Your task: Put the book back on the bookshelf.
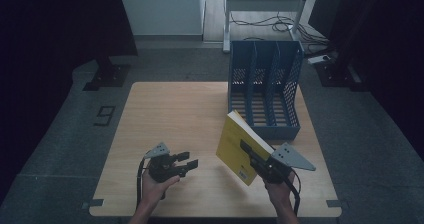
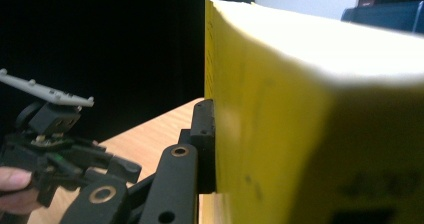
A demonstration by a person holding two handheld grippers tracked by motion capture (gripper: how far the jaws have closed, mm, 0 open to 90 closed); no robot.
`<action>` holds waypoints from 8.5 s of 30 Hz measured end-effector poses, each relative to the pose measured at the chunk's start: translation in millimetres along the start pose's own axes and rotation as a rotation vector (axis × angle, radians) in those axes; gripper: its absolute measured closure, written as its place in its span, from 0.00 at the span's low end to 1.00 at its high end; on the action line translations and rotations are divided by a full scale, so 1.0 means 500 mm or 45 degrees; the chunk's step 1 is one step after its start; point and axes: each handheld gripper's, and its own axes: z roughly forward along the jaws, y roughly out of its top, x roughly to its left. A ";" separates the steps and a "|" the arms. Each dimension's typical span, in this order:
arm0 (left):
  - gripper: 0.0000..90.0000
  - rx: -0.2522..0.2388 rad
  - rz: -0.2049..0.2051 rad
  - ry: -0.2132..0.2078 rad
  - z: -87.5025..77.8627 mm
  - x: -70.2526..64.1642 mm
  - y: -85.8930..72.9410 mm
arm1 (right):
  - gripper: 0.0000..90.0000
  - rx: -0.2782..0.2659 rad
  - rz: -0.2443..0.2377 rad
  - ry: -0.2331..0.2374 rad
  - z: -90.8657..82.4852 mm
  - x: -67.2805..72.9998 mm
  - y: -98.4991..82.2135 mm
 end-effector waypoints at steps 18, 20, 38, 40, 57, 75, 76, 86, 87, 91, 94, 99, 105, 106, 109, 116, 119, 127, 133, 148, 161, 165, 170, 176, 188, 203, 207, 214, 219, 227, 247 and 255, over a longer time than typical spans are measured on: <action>0.47 0.014 -0.031 -0.007 -0.001 0.005 -0.002 | 0.83 -0.031 0.009 -0.064 0.012 -0.019 0.072; 0.46 0.014 -0.030 -0.007 -0.002 0.006 -0.002 | 0.83 -0.034 0.012 -0.068 0.015 -0.021 0.075; 0.46 0.025 -0.049 -0.007 0.002 0.009 -0.006 | 0.83 -0.032 -0.037 -0.092 0.045 -0.032 0.122; 0.46 0.023 -0.047 -0.002 -0.001 0.009 -0.006 | 0.83 -0.038 -0.039 -0.084 0.049 -0.030 0.129; 0.46 0.020 -0.056 -0.012 -0.003 0.008 -0.005 | 0.83 -0.039 -0.044 -0.155 0.064 -0.046 0.164; 0.45 0.054 -0.056 -0.007 0.007 0.010 -0.011 | 0.83 -0.059 0.000 -0.237 0.079 -0.074 0.168; 0.45 0.055 -0.055 -0.007 0.007 0.011 -0.011 | 0.83 -0.060 0.002 -0.241 0.079 -0.076 0.169; 0.45 0.063 -0.061 -0.006 0.010 0.012 -0.013 | 0.83 -0.053 -0.002 -0.268 0.088 -0.093 0.170; 0.45 0.063 -0.062 -0.006 0.009 0.013 -0.013 | 0.83 -0.053 -0.003 -0.270 0.089 -0.094 0.170; 0.45 0.055 -0.067 -0.004 0.006 0.015 -0.012 | 0.83 -0.048 0.001 -0.283 0.094 -0.100 0.171; 0.45 0.052 -0.069 -0.001 0.004 0.016 -0.012 | 0.83 -0.043 0.001 -0.295 0.099 -0.106 0.171; 0.45 0.057 -0.069 -0.005 0.006 0.016 -0.012 | 0.83 -0.031 0.004 -0.317 0.108 -0.116 0.169; 0.45 0.061 -0.071 -0.005 0.008 0.017 -0.014 | 0.83 -0.015 0.009 -0.337 0.123 -0.123 0.165; 0.45 0.061 -0.072 -0.005 0.007 0.017 -0.013 | 0.83 -0.012 0.011 -0.341 0.126 -0.125 0.164; 0.45 0.056 -0.078 -0.006 0.005 0.019 -0.013 | 0.83 -0.007 0.017 -0.349 0.132 -0.130 0.162; 0.45 0.060 -0.079 -0.004 0.003 0.021 -0.013 | 0.83 0.007 0.015 -0.363 0.144 -0.138 0.160; 0.45 0.061 -0.080 -0.006 0.004 0.021 -0.014 | 0.83 0.013 -0.004 -0.367 0.152 -0.138 0.160; 0.45 0.068 -0.081 -0.010 0.005 0.021 -0.015 | 0.83 0.021 -0.003 -0.383 0.168 -0.141 0.158; 0.45 0.065 -0.083 -0.010 0.005 0.022 -0.015 | 0.83 0.023 0.003 -0.409 0.183 -0.150 0.159; 0.45 0.084 -0.082 -0.015 0.011 0.022 -0.017 | 0.83 0.048 0.009 -0.456 0.225 -0.170 0.146; 0.45 0.084 -0.080 -0.012 0.011 0.020 -0.018 | 0.83 0.073 -0.005 -0.480 0.259 -0.176 0.138; 0.45 0.085 -0.083 -0.013 0.011 0.022 -0.018 | 0.83 0.075 0.007 -0.490 0.268 -0.179 0.135; 0.45 0.083 -0.085 -0.013 0.009 0.023 -0.017 | 0.83 0.086 0.010 -0.508 0.281 -0.184 0.133; 0.45 0.086 -0.091 -0.015 0.009 0.027 -0.019 | 0.83 0.091 0.011 -0.524 0.298 -0.192 0.131; 0.47 -0.008 -0.078 -0.002 -0.003 0.019 -0.017 | 0.83 0.101 0.004 -0.551 0.322 -0.200 0.124; 0.45 0.016 -0.067 0.007 -0.004 0.020 -0.017 | 0.83 0.099 0.046 -0.580 0.342 -0.230 0.109; 0.45 0.035 -0.061 0.003 0.000 0.019 -0.017 | 0.83 0.112 0.034 -0.588 0.353 -0.231 0.102; 0.45 0.033 -0.065 -0.001 -0.001 0.020 -0.017 | 0.83 0.147 0.025 -0.605 0.378 -0.236 0.090; 0.45 0.029 -0.072 -0.009 0.001 0.021 -0.017 | 0.83 0.158 0.037 -0.609 0.390 -0.242 0.080; 0.45 0.032 -0.073 -0.017 0.001 0.021 -0.017 | 0.82 0.171 0.018 -0.617 0.403 -0.246 0.077; 0.45 0.030 -0.078 -0.020 0.001 0.023 -0.016 | 0.82 0.214 0.010 -0.627 0.436 -0.261 0.053; 0.45 0.032 -0.079 -0.016 0.001 0.027 -0.017 | 0.82 0.224 0.021 -0.626 0.456 -0.269 0.037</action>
